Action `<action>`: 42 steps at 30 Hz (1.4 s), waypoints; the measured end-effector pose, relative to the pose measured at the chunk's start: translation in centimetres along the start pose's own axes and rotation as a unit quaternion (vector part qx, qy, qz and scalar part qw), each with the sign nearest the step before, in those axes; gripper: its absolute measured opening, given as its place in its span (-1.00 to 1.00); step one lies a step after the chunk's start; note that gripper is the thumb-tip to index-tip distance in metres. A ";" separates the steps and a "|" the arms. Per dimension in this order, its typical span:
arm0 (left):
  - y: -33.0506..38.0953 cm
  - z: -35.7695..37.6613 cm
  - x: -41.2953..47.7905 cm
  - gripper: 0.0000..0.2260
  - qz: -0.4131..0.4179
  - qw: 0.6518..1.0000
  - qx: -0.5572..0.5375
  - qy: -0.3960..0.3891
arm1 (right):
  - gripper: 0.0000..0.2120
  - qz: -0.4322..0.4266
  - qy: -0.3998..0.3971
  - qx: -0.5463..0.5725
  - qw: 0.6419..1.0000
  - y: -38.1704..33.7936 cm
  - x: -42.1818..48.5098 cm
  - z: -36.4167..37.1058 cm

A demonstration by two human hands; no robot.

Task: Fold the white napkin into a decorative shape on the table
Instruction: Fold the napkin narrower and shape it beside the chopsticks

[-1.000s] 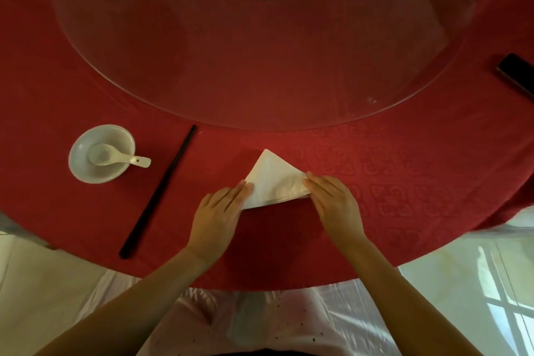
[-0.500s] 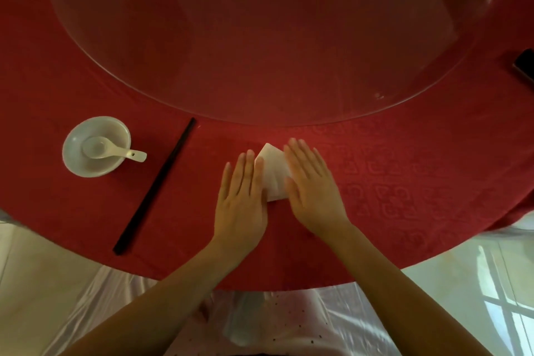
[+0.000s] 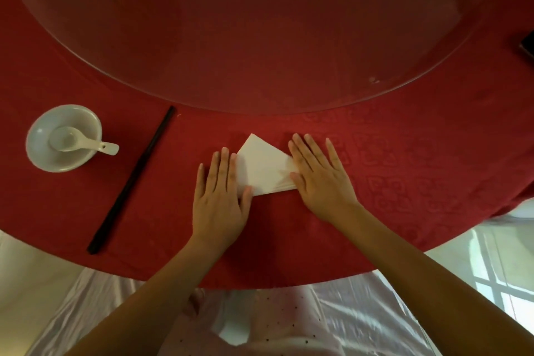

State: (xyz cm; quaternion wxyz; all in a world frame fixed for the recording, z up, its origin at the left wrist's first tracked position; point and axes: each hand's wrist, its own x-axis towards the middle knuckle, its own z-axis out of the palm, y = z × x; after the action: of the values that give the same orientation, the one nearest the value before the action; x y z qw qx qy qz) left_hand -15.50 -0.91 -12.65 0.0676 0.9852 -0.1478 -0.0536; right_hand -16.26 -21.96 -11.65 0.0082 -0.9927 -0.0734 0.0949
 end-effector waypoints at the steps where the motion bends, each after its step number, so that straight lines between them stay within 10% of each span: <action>1: -0.3 -0.1 -0.1 -0.43 -0.001 1.000 -0.003 -0.001 | -0.45 0.009 0.003 0.008 1.000 -0.1 0.0 -0.2; 10: -0.5 0.0 -0.4 -0.41 0.013 1.000 -0.005 -0.002 | -0.47 -0.144 -0.002 0.015 0.989 -5.6 3.3 -0.9; 31: -0.4 -1.8 -0.5 -0.37 -0.038 0.997 -0.042 -0.052 | -0.50 0.043 0.014 0.052 0.998 1.1 -0.8 -0.4; 35: 0.3 -4.0 1.2 -0.49 -0.013 0.996 -0.080 0.045 | -0.50 0.109 0.090 0.158 0.977 -0.6 -0.2 -1.8; 42: 1.2 -0.9 3.2 -0.54 0.058 0.997 -0.052 -0.026 | -0.49 0.007 0.005 0.054 0.999 -4.4 1.0 -0.2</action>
State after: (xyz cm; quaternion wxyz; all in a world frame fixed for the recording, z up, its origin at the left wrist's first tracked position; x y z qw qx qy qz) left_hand -12.63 -2.88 -11.86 0.1175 0.9685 -0.2034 -0.0830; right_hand -15.85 -17.50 -11.50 0.0614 -0.9918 -0.0611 0.0939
